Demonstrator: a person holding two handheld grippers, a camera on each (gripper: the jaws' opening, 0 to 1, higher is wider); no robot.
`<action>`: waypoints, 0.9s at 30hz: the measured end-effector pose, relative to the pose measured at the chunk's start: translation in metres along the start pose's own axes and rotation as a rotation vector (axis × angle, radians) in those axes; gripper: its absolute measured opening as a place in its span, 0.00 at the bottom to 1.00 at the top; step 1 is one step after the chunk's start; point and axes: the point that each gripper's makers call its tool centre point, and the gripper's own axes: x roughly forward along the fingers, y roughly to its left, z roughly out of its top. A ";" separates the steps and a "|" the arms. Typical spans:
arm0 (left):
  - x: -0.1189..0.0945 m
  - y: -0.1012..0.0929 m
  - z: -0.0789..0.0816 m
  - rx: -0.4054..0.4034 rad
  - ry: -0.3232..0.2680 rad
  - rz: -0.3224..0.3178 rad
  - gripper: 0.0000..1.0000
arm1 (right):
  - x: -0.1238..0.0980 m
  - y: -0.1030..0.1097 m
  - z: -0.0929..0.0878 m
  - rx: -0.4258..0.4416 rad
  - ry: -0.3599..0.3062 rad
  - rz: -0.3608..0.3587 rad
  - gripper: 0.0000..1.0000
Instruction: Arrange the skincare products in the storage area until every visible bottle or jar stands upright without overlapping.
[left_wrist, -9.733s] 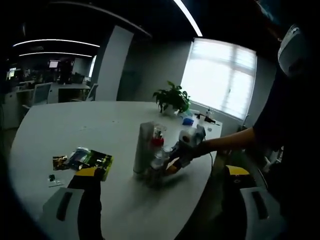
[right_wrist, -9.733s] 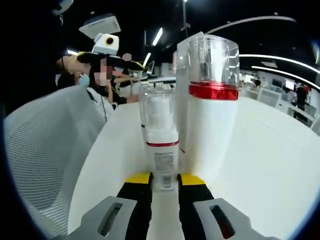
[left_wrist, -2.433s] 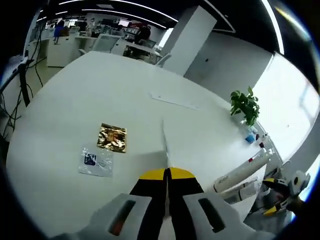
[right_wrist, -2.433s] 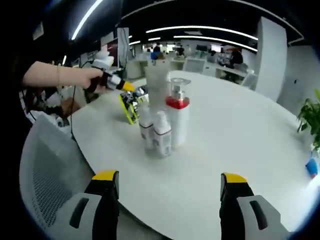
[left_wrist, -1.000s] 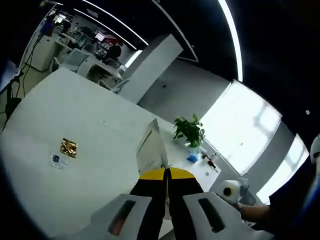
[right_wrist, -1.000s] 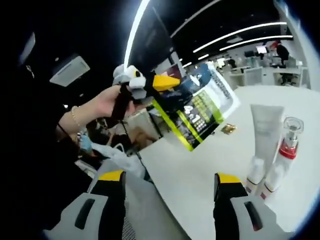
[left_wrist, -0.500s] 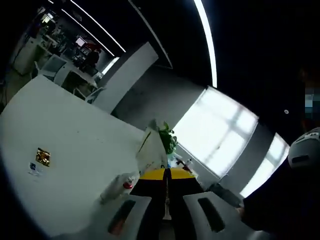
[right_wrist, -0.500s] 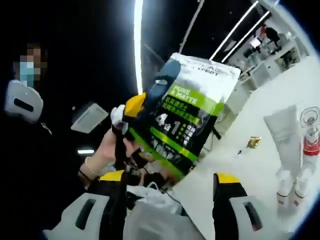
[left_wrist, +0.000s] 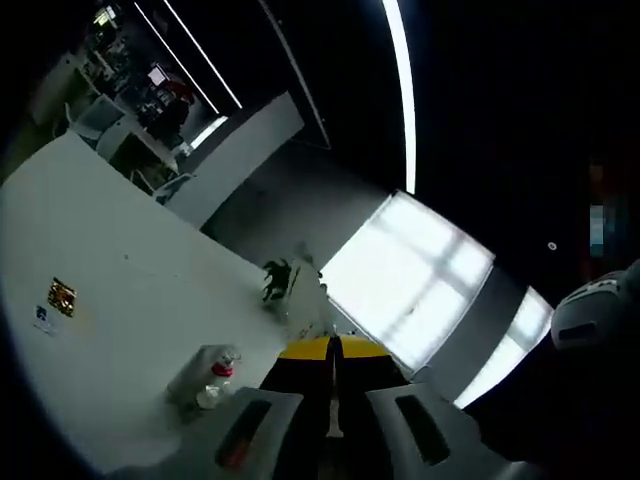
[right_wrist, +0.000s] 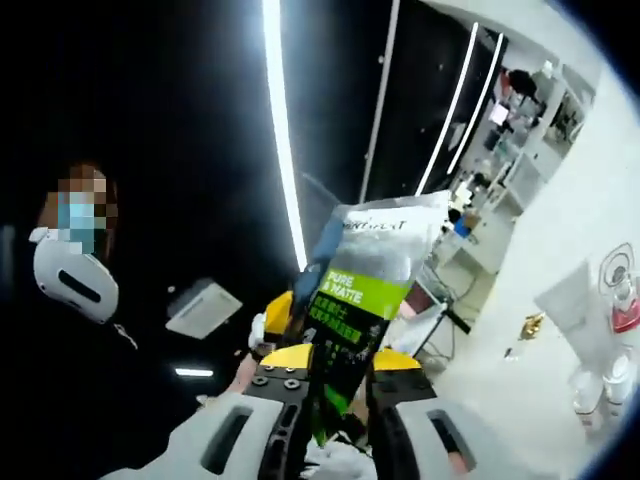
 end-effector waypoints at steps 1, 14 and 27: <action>-0.001 0.002 0.000 -0.003 -0.002 0.010 0.02 | -0.002 0.003 0.003 -0.007 -0.012 0.006 0.06; -0.007 0.005 -0.021 0.004 0.027 0.012 0.04 | -0.008 0.027 -0.002 -0.083 0.114 -0.011 0.00; 0.004 -0.007 -0.048 -0.056 0.074 -0.044 0.03 | -0.008 0.032 -0.016 -0.059 0.157 0.014 0.00</action>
